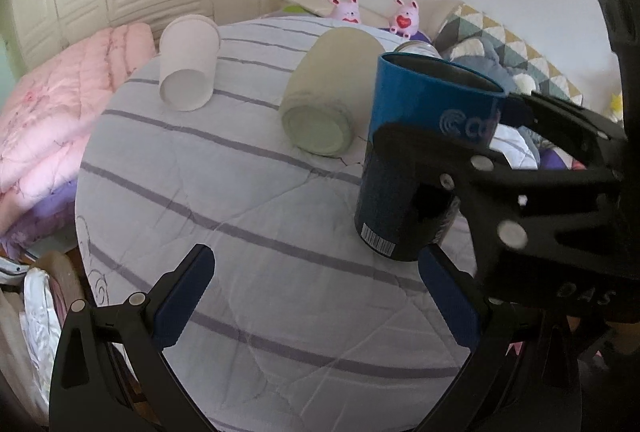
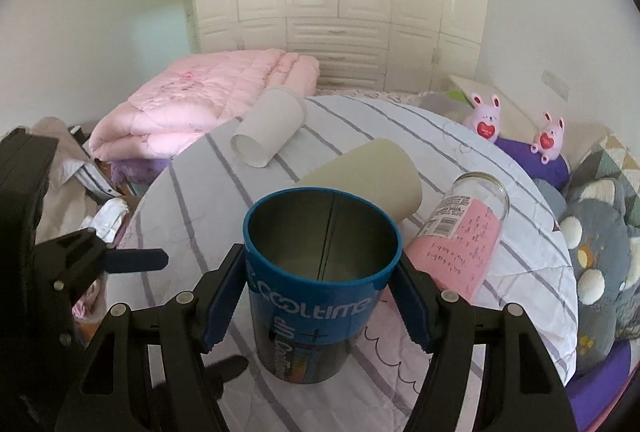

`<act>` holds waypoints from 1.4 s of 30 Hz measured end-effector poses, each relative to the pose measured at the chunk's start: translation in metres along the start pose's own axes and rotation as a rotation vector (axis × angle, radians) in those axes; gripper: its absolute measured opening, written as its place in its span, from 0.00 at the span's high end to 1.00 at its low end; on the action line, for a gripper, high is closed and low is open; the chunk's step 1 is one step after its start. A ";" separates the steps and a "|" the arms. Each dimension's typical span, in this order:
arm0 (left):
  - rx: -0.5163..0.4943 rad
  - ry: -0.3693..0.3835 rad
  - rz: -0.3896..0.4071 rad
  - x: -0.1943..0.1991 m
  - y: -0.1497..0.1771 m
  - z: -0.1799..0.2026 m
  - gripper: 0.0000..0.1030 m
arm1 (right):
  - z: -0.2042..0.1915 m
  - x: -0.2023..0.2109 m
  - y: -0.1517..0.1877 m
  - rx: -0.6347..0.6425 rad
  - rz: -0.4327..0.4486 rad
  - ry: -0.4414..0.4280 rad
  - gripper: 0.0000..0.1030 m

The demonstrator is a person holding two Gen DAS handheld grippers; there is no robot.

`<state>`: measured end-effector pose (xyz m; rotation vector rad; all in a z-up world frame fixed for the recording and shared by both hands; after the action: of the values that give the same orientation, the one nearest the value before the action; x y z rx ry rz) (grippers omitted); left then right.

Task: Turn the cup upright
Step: 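Rotate the cup open end up with the right gripper and lower it onto the table, then open the right gripper and withdraw it from the upright cup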

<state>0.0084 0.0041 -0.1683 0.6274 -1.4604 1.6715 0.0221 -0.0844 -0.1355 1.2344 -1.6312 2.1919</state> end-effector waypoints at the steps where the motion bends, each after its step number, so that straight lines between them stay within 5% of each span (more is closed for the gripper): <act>1: 0.004 0.000 -0.002 0.000 0.001 0.000 0.00 | -0.001 0.000 0.002 0.000 -0.001 -0.020 0.32; 17: -0.023 -0.037 0.065 0.028 0.008 0.029 0.00 | -0.001 0.051 0.005 -0.021 0.086 -0.067 0.22; 35: 0.149 -0.077 0.249 0.088 -0.017 0.071 0.00 | 0.074 0.142 0.011 -0.134 0.259 0.340 0.20; 42: 0.184 -0.110 0.316 0.102 -0.017 0.082 0.00 | 0.076 0.146 0.012 -0.123 0.262 0.385 0.20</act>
<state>-0.0446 -0.0503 -0.0603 0.6206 -1.5571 2.0624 -0.0404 -0.2039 -0.0397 0.5457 -1.8017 2.2504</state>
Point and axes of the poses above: each gripper's, at about its wrist camera, not at the fingertips, and x roughly against the way its jaws point, z to its right, y to its underside, the point moved 3 cm from there along -x, roughly the way its jaws point, and after that the axes turned 8 degrees about x, right-handed, at the moved point
